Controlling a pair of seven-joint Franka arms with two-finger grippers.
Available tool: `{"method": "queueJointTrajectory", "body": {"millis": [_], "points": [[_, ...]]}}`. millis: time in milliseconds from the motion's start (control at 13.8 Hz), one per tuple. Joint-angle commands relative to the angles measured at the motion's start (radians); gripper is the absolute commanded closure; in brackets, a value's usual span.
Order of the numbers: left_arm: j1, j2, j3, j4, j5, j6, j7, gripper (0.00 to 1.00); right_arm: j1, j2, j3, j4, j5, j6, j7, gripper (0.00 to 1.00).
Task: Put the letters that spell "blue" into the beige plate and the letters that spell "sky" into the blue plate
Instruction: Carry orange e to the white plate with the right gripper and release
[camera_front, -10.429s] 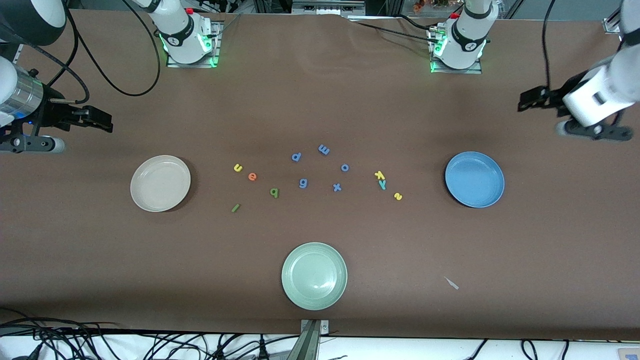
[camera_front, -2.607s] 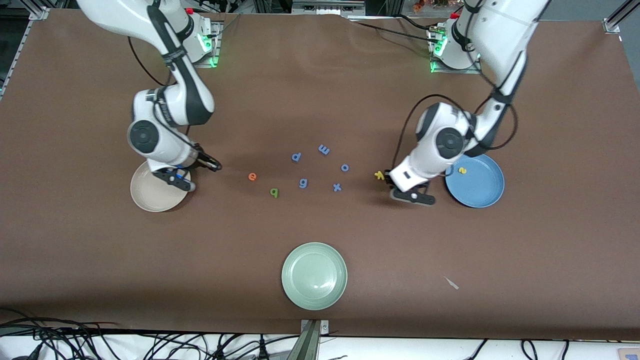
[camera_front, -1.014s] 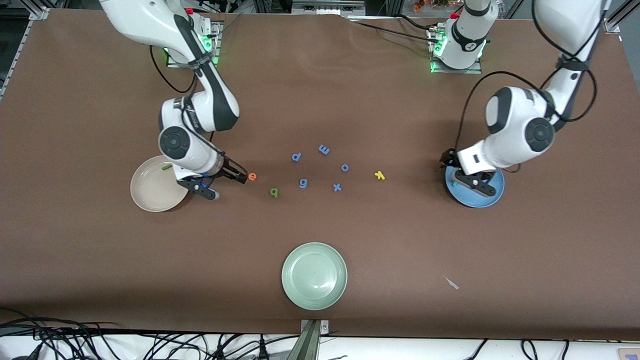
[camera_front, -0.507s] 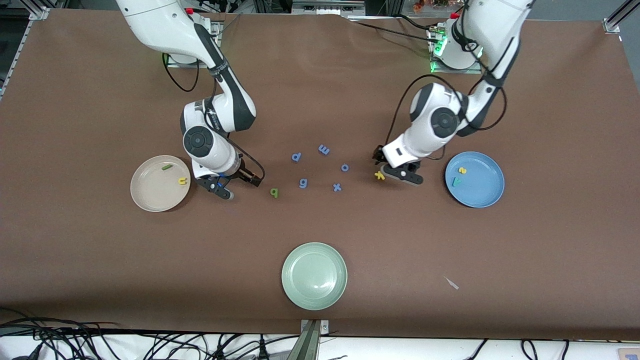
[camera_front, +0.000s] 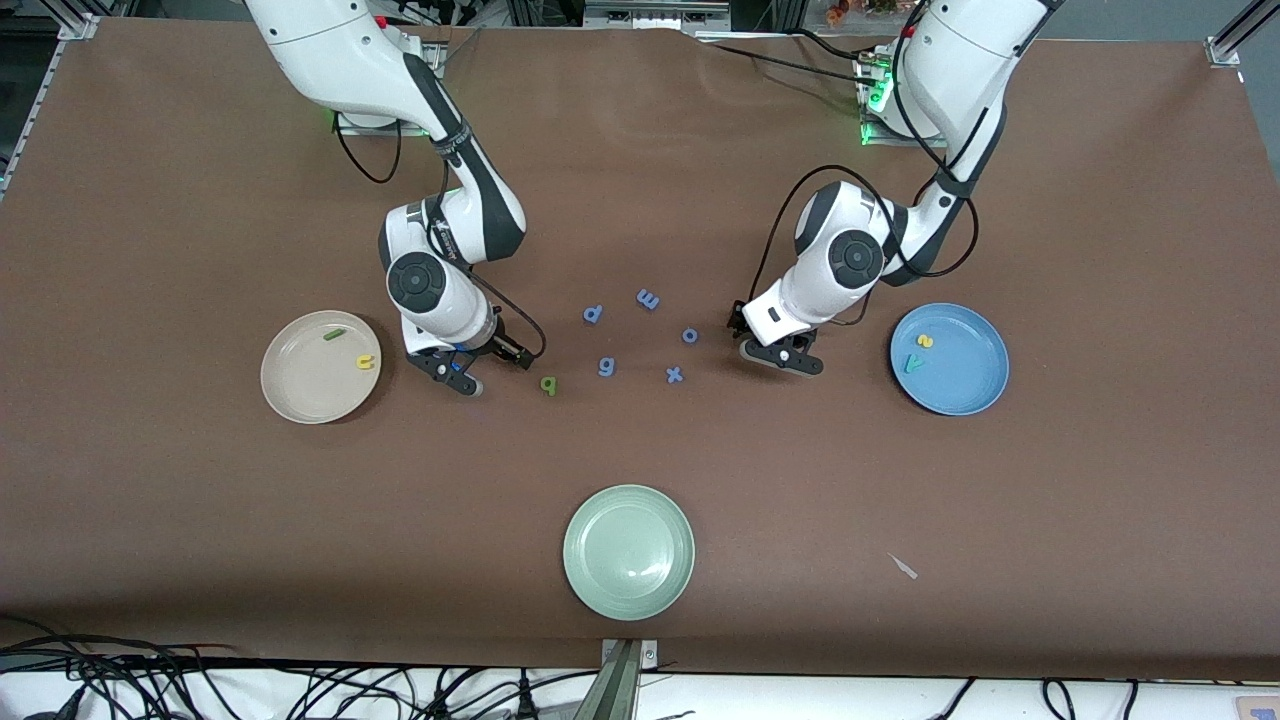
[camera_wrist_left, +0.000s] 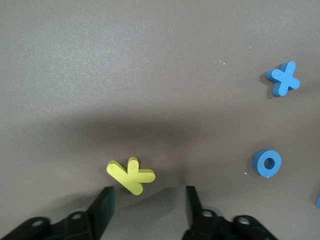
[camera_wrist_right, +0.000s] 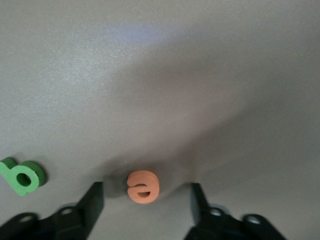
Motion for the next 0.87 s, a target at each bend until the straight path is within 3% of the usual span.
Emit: {"method": "queueJointTrajectory", "body": {"millis": [0,145,290,507,797], "points": [[-0.011,0.025,0.018,0.032,-0.015,0.011,0.015,0.49,0.003,0.008,0.001,-0.027,0.021,0.060,-0.003,0.60],[-0.011,0.028,0.018,0.032,-0.015,0.012,0.015,0.50,0.003,0.008,0.017,-0.039,0.023,0.084,0.002,0.81],[-0.013,0.034,0.020,0.034,-0.015,0.012,0.015,0.59,-0.003,0.008,0.017,-0.030,0.023,0.077,-0.009,1.00],[-0.013,0.034,0.024,0.032,-0.015,0.011,0.015,0.82,-0.008,-0.014,0.000,0.003,0.018,-0.019,-0.045,1.00],[-0.011,0.034,0.027,0.034,-0.012,0.011,0.018,0.84,-0.008,-0.100,-0.151,0.011,0.015,-0.260,-0.299,1.00]]}}
